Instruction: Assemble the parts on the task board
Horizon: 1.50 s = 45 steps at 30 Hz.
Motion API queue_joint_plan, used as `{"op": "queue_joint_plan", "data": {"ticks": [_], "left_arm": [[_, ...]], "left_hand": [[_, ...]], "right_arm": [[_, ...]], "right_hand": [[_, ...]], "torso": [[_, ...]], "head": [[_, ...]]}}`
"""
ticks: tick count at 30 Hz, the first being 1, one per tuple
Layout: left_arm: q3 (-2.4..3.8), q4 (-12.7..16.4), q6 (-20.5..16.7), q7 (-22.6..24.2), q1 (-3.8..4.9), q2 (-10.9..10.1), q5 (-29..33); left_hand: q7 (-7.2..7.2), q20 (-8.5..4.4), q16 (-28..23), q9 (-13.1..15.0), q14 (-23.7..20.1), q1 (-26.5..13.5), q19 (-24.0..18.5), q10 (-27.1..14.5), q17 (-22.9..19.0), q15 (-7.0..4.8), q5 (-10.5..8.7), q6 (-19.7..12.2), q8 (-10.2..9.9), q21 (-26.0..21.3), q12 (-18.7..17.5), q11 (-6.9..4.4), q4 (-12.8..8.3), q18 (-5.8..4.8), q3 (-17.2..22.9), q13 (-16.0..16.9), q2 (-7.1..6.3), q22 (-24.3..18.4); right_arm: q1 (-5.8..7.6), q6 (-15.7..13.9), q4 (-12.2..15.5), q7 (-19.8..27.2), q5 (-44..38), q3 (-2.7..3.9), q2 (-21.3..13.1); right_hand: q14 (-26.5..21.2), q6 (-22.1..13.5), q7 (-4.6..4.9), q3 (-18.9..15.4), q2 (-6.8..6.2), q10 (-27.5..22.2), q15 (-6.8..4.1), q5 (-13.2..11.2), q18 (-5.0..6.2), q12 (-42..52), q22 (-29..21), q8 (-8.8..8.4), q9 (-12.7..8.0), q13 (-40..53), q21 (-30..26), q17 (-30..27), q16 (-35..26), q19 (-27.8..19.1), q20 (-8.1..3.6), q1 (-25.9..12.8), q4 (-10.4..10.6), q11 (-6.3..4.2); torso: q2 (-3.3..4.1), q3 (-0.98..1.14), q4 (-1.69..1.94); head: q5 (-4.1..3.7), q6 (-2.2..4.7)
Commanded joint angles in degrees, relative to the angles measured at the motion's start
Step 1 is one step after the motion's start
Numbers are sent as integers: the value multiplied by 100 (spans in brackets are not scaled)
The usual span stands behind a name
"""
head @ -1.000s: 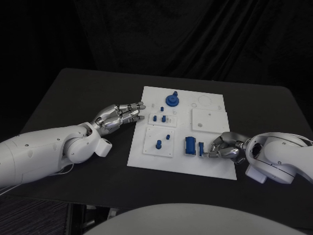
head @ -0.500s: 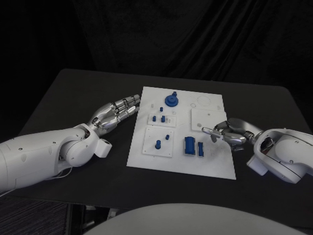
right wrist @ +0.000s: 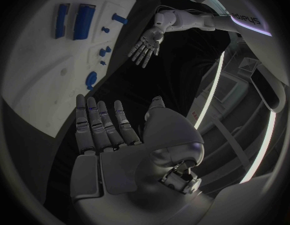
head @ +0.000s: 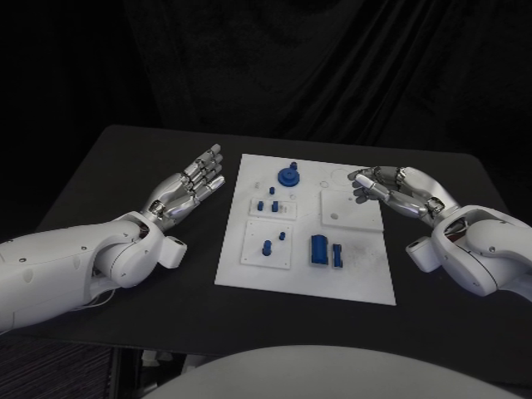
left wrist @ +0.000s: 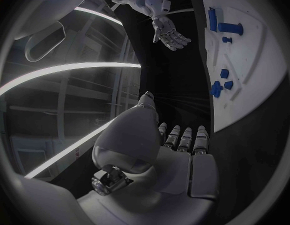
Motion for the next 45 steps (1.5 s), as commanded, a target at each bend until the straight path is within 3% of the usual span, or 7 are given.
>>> {"op": "queue_joint_plan", "data": {"ticks": [1, 5, 13, 15, 20, 36, 45], "left_arm": [[7, -8, -437, 1001, 14, 53, -157], [7, -85, -540, 1079, 15, 176, -186], [7, -182, -527, 1133, 13, 332, -301], [1, -175, -438, 11, 1, 312, -171], [79, -140, -640, -45, -13, 357, -80], [956, 255, -2928, -682, -179, 864, 947], [1220, 374, -3617, -874, -229, 1017, 1256]], "left_hand": [[5, -163, -20, -4, 0, -135, -8, -83, -5, -218, -113, -40, -28, -40, -133, -237, 0, 126, -86, -38, 5, -44], [-82, -445, -20, 5, 0, -128, -21, -139, -5, -470, -111, 21, -18, -51, -193, -247, -4, 96, -111, -62, 22, -97], [-125, -435, -20, 8, 0, -107, -22, -139, -5, -426, -77, 52, -16, -52, -193, -389, -4, 56, -108, -62, 58, -105], [216, -638, -20, -88, 0, -2472, -46, -139, -5, -202, -696, -106, -110, -78, -193, 209, -514, -181, 387, -62, -297, -204], [333, -638, -20, -88, 0, -3428, -46, -139, -5, -202, -913, -523, -110, -78, -193, 209, -698, -225, 571, -62, -389, -204], [932, -638, -20, -88, 0, -5588, -46, -139, -5, -202, -1462, -523, -110, -78, -193, 209, -1141, -772, 1015, -62, -1007, -204], [932, -638, -20, -88, 0, -6354, -46, -139, -5, -202, -1656, -523, -110, -78, -193, 209, -1676, -772, 1476, -62, -1007, -204]], "right_arm": [[-17, -8, -79, 1037, 649, 2, 0], [-67, 88, -178, 1318, 725, 1, -7], [-171, 146, -360, 1638, 765, 0, 99], [-149, 74, -343, 1273, 635, -1, 97], [-204, -49, -395, 1257, 838, 107, 223], [-767, -1315, -934, 1100, 2927, 1221, 1523], [-871, -1550, -1034, 1071, 3315, 1428, 1765]], "right_hand": [[-786, -540, -280, -78, 2, -551, -126, -32, 26, -258, -990, -240, -431, -421, -38, -308, -419, -1156, -19, 57, -12, -162], [-2452, -1365, -1071, -171, 7, -1845, -490, -87, -62, -984, -2650, -494, -1049, -1324, -254, -635, -1180, -2761, -68, 26, -2, -880], [-2841, -1520, -1321, -106, -82, -2126, -571, -40, 97, -1165, -2963, -345, -1298, -1672, -298, -693, -1293, -2968, -110, 104, -10, -1210], [-3108, -1881, -1039, 514, -379, -2301, -795, -397, -199, -1474, -3298, -679, -1878, -2035, -362, -795, -1540, -3117, -580, -1751, -516, -1361], [-3108, -2637, -502, 1433, -1124, -2301, -1255, -1101, -666, -2102, -3298, -1399, -1878, -2035, -362, -795, -1540, -3117, -1590, -4356, -1240, -1361], [-3108, -2637, -502, 1984, -1124, -2301, -1255, -1101, -666, -2102, -3298, -1399, -1878, -2035, -362, -795, -1540, -3117, -1590, -6025, -1672, -1361], [-3108, -2637, -502, 1984, -1124, -2301, -1255, -1101, -666, -2102, -3298, -1399, -1878, -2035, -362, -795, -1540, -3117, -1590, -6025, -1672, -1361]], "torso": [[-141, -23, -2], [-275, -31, -11], [-463, -12, -90], [-386, -22, -55], [-389, 6, -74], [-423, 309, -285], [-433, 396, -345]], "head": [[-30, -1], [-38, -1], [45, -1], [27, 1], [15, 103], [-126, 1235], [-166, 1557]]}}
